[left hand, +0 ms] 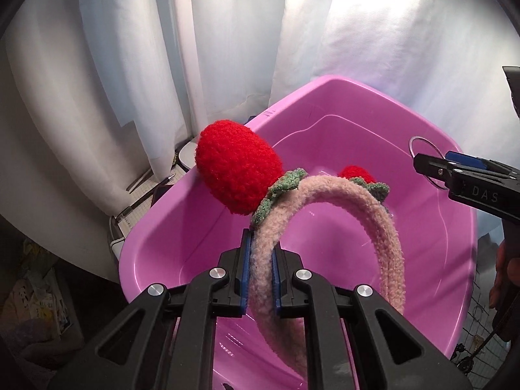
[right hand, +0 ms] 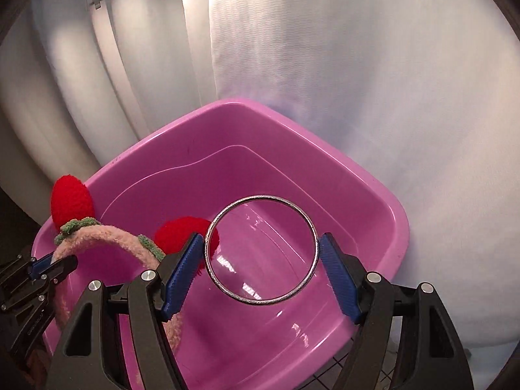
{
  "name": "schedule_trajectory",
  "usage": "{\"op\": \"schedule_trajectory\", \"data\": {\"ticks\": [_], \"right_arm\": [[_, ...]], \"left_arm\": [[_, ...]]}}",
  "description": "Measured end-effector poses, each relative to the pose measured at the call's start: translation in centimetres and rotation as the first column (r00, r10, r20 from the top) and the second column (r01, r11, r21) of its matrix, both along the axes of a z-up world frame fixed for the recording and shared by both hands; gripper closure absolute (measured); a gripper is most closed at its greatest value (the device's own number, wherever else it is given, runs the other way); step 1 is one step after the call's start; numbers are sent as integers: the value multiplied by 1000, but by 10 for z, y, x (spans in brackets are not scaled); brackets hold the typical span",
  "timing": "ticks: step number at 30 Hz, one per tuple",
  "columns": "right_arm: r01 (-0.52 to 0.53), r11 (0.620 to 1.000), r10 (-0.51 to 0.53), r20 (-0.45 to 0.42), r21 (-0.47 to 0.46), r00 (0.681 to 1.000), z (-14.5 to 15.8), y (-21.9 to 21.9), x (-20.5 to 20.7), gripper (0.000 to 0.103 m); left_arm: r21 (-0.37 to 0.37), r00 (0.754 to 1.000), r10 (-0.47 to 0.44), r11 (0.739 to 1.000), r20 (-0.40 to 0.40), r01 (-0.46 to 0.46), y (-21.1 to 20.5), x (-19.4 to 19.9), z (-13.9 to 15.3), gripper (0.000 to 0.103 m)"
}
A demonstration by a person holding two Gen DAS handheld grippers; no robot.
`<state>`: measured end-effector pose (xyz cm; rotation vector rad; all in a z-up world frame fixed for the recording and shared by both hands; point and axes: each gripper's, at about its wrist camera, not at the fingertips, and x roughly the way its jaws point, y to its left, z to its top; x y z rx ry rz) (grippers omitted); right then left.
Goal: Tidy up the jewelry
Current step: 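Carry the headband in the left tool and the ring in the right tool into the pink tub, then open both tools to drop headband and ring, then withdraw from the tub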
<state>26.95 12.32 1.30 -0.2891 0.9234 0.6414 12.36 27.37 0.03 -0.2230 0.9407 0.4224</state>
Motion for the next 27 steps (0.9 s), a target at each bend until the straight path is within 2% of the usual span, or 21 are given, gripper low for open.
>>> {"op": "schedule_trajectory", "data": {"ticks": [4,9,15,16,17,19,27], "right_arm": [[-10,998,8,-35,-68,999,-15,13,10,32],[-3,994,-4,-62,-109,998,-24,21,19,32],[-7,991,-4,-79,-135,997,-24,25,24,31],[-5,990,-6,-79,-140,997,-23,25,23,31],[-5,990,-6,-81,-139,997,-23,24,23,31],[1,991,-13,-86,-131,996,-22,21,24,31],[19,995,-28,-96,-95,995,-14,15,25,31]], "left_arm": [[-17,999,12,1000,-50,-13,5,8,-10,89],[-32,996,19,999,-87,-21,9,14,-20,86],[-39,994,17,999,-109,-21,11,17,-27,74],[-34,995,15,999,-103,-19,10,17,-25,66],[-28,996,10,1000,-89,-13,8,17,-22,50],[-7,998,22,1000,-64,-23,7,15,-16,31],[-18,998,43,999,-55,-44,11,11,-9,31]]}}
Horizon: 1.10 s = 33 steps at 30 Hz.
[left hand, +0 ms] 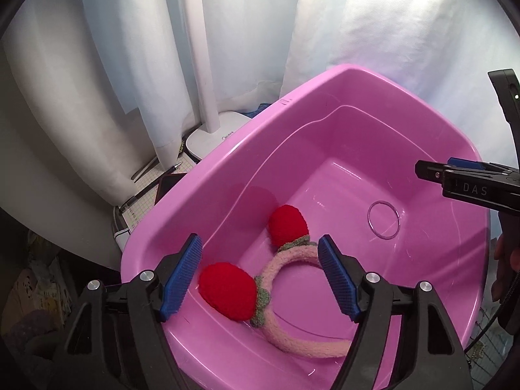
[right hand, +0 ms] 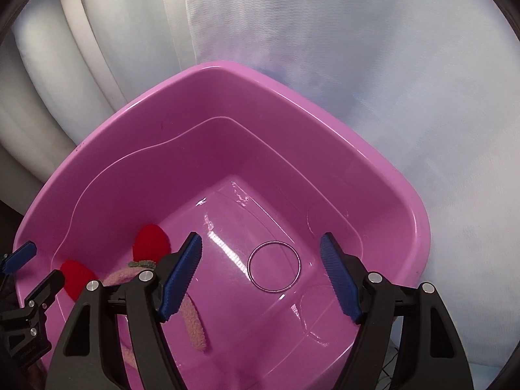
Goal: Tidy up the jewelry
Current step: 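Open both tools to drop headband and ring, then withdraw from the tub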
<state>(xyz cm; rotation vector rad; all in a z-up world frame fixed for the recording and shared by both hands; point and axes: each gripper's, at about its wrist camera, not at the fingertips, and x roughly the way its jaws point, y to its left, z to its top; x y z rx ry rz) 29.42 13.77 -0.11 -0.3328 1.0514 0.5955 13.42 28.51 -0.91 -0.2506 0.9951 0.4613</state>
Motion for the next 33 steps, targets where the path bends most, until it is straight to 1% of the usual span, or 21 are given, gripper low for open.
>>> {"op": "schedule_trajectory", "data": {"ticks": [4,9,13,17,18,21,24,25,26,30,33], "right_arm": [[2,1000,-2,-2,25,1000,7,-6,-4,31],[-4,998,4,10,57,1000,17,-5,-16,31],[-8,997,6,23,82,1000,27,-13,-25,31],[-16,989,8,51,147,999,47,-33,-46,31],[-15,987,6,58,161,998,47,-33,-50,31],[-4,978,-10,68,207,998,56,-57,-67,31],[20,971,-43,88,240,995,68,-87,-93,31],[34,967,-59,92,253,994,60,-98,-97,31],[48,963,-75,94,264,993,62,-111,-104,31],[125,946,-165,111,298,980,65,-168,-139,31],[198,929,-248,130,314,960,66,-216,-169,31]], "left_arm": [[-22,1000,15,1000,3,-15,1,-5,3,30],[-16,1000,18,1000,17,-18,0,-14,9,30],[-14,999,21,1000,35,-20,0,-25,17,30],[3,998,9,1000,64,-9,-6,-40,28,28],[7,998,2,1000,70,-2,-10,-44,30,28],[11,995,-29,1000,93,28,-20,-56,36,28],[15,991,-67,998,118,65,-35,-67,42,26],[16,989,-80,997,125,79,-41,-70,44,26],[18,987,-94,996,131,92,-46,-73,46,25],[15,977,-154,988,148,153,-71,-87,48,24],[9,967,-200,979,157,201,-92,-96,48,24]]}}
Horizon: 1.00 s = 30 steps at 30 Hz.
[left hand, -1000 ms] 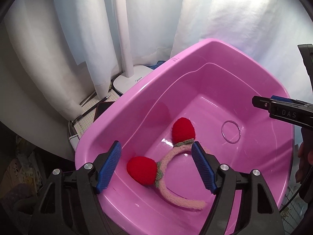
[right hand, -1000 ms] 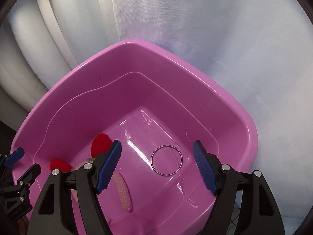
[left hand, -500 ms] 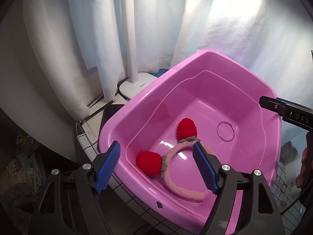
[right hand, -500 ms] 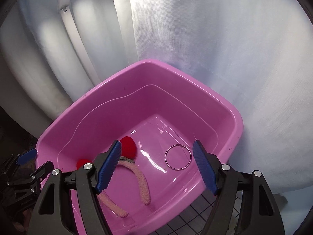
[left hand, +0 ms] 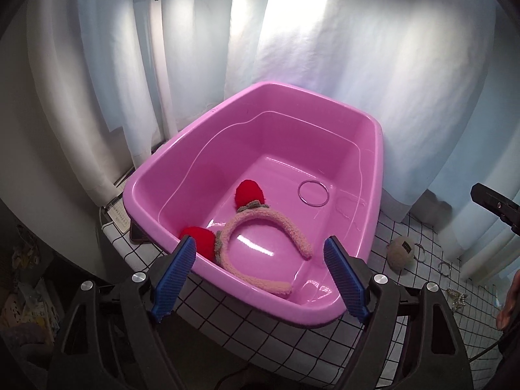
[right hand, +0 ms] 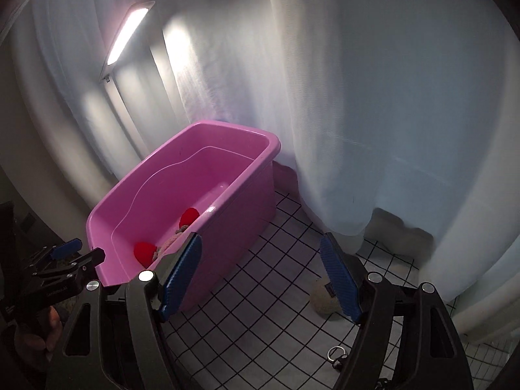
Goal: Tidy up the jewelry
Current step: 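Open both tools to drop headband and ring, then withdraw from the tub, then grasp the dark hair tie with the left tool while the right tool grasps the hairpin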
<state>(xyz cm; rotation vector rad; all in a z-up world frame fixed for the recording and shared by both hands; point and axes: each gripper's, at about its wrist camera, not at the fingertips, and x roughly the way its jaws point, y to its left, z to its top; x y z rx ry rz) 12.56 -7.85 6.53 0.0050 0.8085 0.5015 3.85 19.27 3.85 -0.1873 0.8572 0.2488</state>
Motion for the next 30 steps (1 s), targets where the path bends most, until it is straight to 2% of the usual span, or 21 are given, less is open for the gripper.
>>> {"op": "schedule_trajectory", "data": {"ticks": [6,9,14,24,30], "right_arm": [[205,979,-204,29,-18,978,-2,-97,-62,31],[306,952,-306,12,-14,952,-10,-145,-96,31],[428,903,-429,-31,-15,903,-38,-198,-153,31],[559,829,-554,-136,-1,821,-99,-234,-229,31],[628,778,-623,-158,-23,766,-126,-226,-254,31]], "left_arm": [[-30,993,-114,993,26,115,-53,-20,-4,21],[-32,984,-176,984,32,177,-83,-29,-8,20],[-69,959,-283,957,8,283,-130,-38,-24,18],[-79,891,-448,893,-76,443,-199,-53,-65,18],[-67,830,-549,836,-100,545,-220,-62,-92,18]]}}
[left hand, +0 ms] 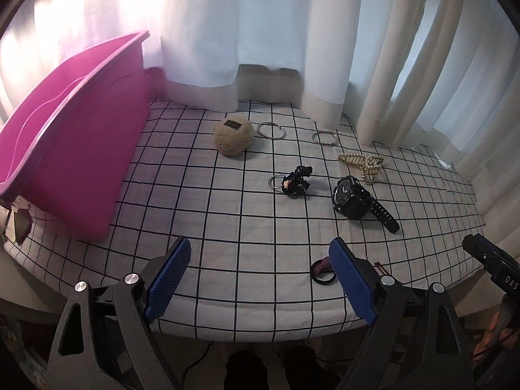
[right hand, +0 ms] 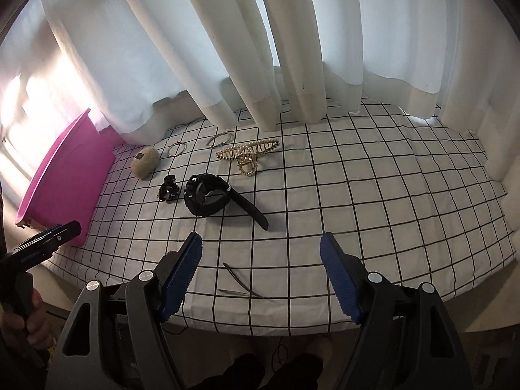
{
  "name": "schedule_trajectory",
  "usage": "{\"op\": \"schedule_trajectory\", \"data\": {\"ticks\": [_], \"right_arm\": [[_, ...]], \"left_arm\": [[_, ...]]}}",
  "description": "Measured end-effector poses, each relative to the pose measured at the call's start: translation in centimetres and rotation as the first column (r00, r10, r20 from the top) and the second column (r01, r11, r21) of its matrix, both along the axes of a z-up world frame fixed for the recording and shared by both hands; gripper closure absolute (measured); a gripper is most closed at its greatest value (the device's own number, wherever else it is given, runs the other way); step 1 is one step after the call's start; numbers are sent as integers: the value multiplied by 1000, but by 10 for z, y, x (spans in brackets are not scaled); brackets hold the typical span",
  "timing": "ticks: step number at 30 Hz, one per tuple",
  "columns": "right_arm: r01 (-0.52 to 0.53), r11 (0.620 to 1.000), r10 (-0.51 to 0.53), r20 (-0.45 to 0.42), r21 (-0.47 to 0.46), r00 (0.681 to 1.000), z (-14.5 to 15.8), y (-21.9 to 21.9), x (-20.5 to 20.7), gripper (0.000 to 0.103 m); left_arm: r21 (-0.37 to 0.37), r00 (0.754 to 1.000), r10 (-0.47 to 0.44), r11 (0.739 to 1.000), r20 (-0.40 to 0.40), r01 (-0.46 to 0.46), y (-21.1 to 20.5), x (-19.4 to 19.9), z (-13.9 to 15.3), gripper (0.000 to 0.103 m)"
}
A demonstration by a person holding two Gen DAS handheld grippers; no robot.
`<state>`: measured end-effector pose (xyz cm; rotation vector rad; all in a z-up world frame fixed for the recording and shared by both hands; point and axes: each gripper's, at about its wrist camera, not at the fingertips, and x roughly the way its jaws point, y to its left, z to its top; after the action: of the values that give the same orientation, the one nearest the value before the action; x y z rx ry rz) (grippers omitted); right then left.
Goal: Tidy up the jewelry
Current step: 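Grasp the dark hair tie with the left tool while the right tool grasps the hairpin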
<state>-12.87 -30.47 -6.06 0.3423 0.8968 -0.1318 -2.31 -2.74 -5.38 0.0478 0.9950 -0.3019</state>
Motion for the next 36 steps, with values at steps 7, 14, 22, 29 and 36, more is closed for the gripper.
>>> {"op": "schedule_trajectory", "data": {"ticks": [7,14,22,29,36], "right_arm": [[6,999,-6,-4,-34,1000,-29,20,-12,31],[-77,997,77,9,-25,997,-59,24,-13,31],[-141,989,143,78,-33,987,-85,22,-14,31],[-147,988,151,100,-50,983,-103,22,-16,31],[-195,971,208,83,-135,975,-113,39,-12,31]], "left_arm": [[33,997,-71,997,-41,72,-17,-9,-40,18],[28,1000,-12,1000,-18,13,-31,-22,-68,18],[29,999,-19,999,43,18,-46,-34,-90,18],[34,995,-70,997,72,68,-61,-35,-109,18],[35,995,-72,997,75,69,-68,-31,-120,18]]}}
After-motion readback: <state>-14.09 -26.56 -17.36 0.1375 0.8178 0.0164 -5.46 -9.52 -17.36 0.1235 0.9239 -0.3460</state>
